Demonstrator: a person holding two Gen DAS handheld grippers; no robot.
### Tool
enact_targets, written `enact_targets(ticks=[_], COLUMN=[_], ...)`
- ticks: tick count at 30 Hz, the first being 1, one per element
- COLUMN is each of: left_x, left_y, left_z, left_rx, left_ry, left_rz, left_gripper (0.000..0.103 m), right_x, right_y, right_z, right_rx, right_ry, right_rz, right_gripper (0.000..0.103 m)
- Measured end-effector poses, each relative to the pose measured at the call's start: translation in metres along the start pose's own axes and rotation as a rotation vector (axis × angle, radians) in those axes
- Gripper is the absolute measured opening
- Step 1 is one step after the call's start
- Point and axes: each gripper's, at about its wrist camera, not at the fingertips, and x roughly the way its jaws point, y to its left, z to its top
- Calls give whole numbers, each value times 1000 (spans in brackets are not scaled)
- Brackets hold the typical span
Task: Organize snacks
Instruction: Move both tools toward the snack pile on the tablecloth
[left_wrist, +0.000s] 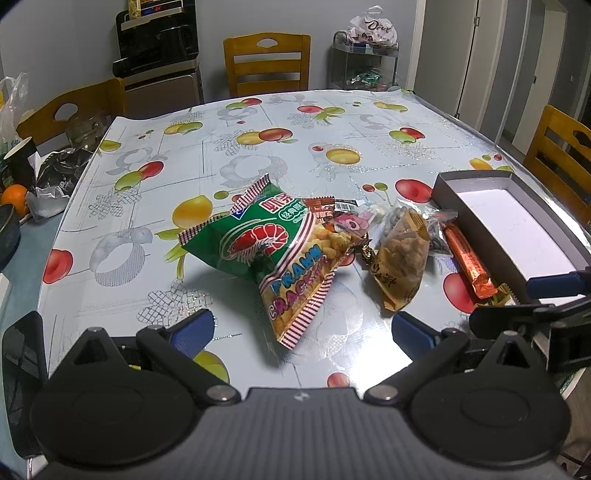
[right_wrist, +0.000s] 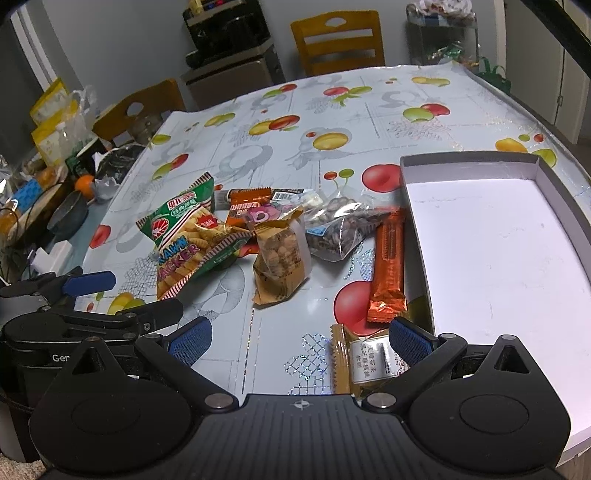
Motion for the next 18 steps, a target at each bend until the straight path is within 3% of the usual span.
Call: enact_targets(ticks=[18], left_x=[3], left_y=[6], left_z=[4], left_rx=[-7], left_ry=[2], left_rz=[-5], left_gripper=[103], right_x=[5], right_y=[3], right_z=[5], right_rx=[-13], right_ry=[12], right_rz=[-1], right_gripper=[103])
